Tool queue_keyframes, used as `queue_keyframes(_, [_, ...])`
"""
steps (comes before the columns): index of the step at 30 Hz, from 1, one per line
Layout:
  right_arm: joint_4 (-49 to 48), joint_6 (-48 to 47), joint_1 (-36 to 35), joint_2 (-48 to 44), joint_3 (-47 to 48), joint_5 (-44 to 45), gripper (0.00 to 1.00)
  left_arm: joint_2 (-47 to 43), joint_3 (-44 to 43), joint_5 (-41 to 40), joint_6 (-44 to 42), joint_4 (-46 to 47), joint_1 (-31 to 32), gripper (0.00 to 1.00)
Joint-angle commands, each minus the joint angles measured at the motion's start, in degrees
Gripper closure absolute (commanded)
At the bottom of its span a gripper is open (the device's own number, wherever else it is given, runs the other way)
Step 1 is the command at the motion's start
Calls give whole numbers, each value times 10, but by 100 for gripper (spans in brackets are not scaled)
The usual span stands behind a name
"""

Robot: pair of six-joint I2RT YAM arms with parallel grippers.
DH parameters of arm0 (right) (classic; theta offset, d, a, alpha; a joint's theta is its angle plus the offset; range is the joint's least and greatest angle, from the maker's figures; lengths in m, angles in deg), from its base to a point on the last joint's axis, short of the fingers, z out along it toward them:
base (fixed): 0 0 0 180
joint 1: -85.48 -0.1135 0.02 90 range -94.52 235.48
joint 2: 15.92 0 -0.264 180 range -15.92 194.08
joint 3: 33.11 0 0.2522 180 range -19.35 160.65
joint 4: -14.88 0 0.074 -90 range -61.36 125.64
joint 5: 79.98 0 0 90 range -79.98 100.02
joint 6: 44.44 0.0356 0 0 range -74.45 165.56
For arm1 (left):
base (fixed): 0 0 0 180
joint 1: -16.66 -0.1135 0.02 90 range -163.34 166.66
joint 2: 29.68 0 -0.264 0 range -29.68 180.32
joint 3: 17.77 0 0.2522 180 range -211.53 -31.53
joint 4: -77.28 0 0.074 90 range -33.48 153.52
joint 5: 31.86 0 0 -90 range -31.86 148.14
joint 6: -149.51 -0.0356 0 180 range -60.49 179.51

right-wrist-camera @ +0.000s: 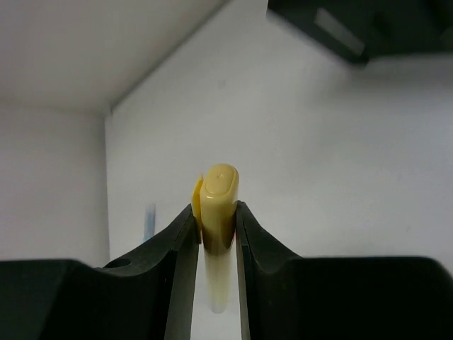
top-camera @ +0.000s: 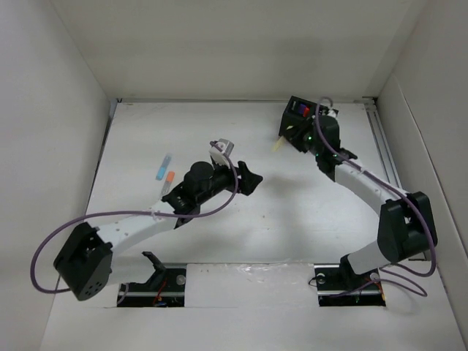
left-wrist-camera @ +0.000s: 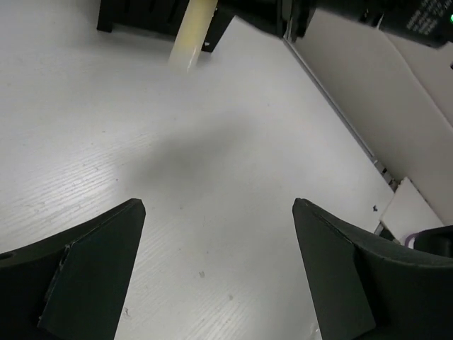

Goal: Sort the stationery into containers
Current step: Place the pen in the storage box.

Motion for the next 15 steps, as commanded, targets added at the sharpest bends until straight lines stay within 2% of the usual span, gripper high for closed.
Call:
queue_keyframes(1, [-3, -5, 51, -21, 65, 99, 100, -67, 28, -18, -4, 28, 2, 16])
queue_keyframes(8, [24, -54, 135, 78, 200, 317, 100, -80, 24, -1, 8, 9, -3, 15])
queue_keyframes(10, [41, -71, 159, 103, 253, 336, 100, -65, 19, 21, 15, 9, -11, 15])
queue_keyframes(15, [69, -137, 157, 166, 331, 374, 100, -35, 19, 51, 35, 14, -23, 18])
